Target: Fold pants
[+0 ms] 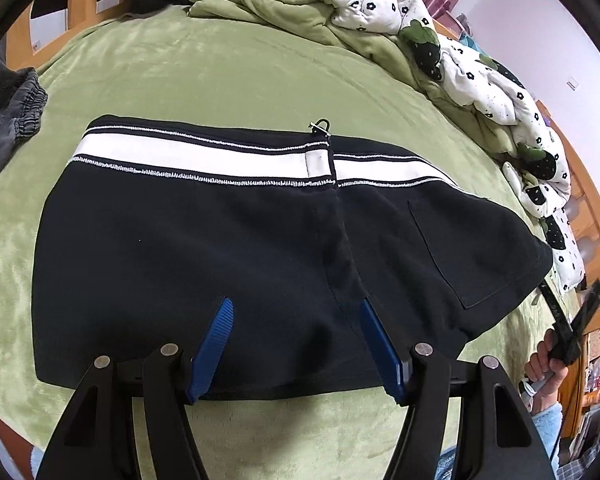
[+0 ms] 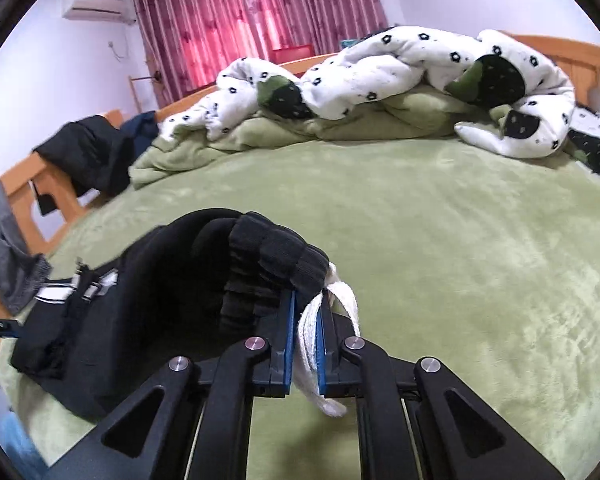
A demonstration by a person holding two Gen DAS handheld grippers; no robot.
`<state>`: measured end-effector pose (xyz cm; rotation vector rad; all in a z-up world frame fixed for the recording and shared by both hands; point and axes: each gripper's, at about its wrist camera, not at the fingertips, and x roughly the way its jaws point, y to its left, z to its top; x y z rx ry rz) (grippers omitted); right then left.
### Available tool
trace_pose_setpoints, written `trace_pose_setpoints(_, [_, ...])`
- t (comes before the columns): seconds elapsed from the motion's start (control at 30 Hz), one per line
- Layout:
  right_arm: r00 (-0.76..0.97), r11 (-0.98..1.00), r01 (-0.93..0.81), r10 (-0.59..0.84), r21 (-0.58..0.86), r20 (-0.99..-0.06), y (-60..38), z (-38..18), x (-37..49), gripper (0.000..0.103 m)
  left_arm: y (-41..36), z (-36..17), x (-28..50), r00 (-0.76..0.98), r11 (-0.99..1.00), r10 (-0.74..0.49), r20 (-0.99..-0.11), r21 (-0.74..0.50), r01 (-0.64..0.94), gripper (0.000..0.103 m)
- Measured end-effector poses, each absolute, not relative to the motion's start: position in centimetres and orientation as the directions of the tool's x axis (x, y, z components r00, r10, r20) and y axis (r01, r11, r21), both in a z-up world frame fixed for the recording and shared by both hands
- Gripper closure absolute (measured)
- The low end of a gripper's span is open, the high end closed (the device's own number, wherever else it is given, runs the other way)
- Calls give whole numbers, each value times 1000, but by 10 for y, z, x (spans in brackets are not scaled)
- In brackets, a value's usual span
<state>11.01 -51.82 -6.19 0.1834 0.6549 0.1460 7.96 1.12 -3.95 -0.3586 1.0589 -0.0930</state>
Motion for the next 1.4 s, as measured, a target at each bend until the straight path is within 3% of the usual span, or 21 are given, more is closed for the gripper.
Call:
trace_pose_setpoints(0.1, [762,986,-40,133,159,-634,-520,-76,117,93,13,-42,79,482,934,-256,-838,-343,-100,39])
trace_pose_setpoints(0.2, [696,966,40,157,257,-701,-541,-88,115,92,16,-45,79,479,937,-247,-842,-333,-102,39])
trace_pose_setpoints(0.3, [698,903,111,226,415,-679,-570,-95,93,85,20,-50,77,472,940,-240,-848,-324,-104,39])
trace_pose_setpoints(0.4, [688,798,151,340,584,-642,-587,-98,72,60,23,-59,78,459,933,-259,-850,-343,-109,39])
trace_pose_setpoints(0.5, [680,721,122,440,682,-587,-577,-90,62,54,23,-66,80,447,924,-285,-848,-367,-107,39])
trace_pose_setpoints(0.63, [662,679,79,512,730,-548,-544,-73,68,39,19,-66,78,449,917,-316,-835,-391,-81,39])
trace_pose_setpoints(0.7, [648,655,78,540,752,-537,-529,-70,78,38,22,-64,75,456,912,-330,-827,-404,-73,39])
trace_pose_setpoints(0.8, [639,665,145,503,733,-582,-513,-74,99,38,33,-64,69,463,892,-366,-807,-446,-73,39])
trace_pose_setpoints(0.97, [652,639,277,423,718,-629,-504,-92,132,24,46,-75,61,461,866,-410,-787,-494,-72,39])
trace_pose_setpoints(1.03, [631,622,322,421,714,-651,-502,-102,145,25,47,-79,59,457,862,-422,-783,-502,-66,39])
trace_pose_setpoints(1.13, [643,624,343,389,702,-660,-503,-112,153,56,49,-79,56,463,861,-430,-775,-506,-47,39])
trace_pose_setpoints(1.17, [671,658,323,347,680,-655,-503,-106,153,61,50,-78,55,464,865,-429,-775,-501,-37,39])
trace_pose_setpoints(1.27, [758,807,205,227,554,-612,-492,-68,145,70,50,-73,52,473,883,-408,-781,-469,-11,39])
trace_pose_setpoints(1.4, [862,956,11,140,294,-488,-463,-27,125,69,56,-74,51,484,881,-413,-772,-473,-2,39])
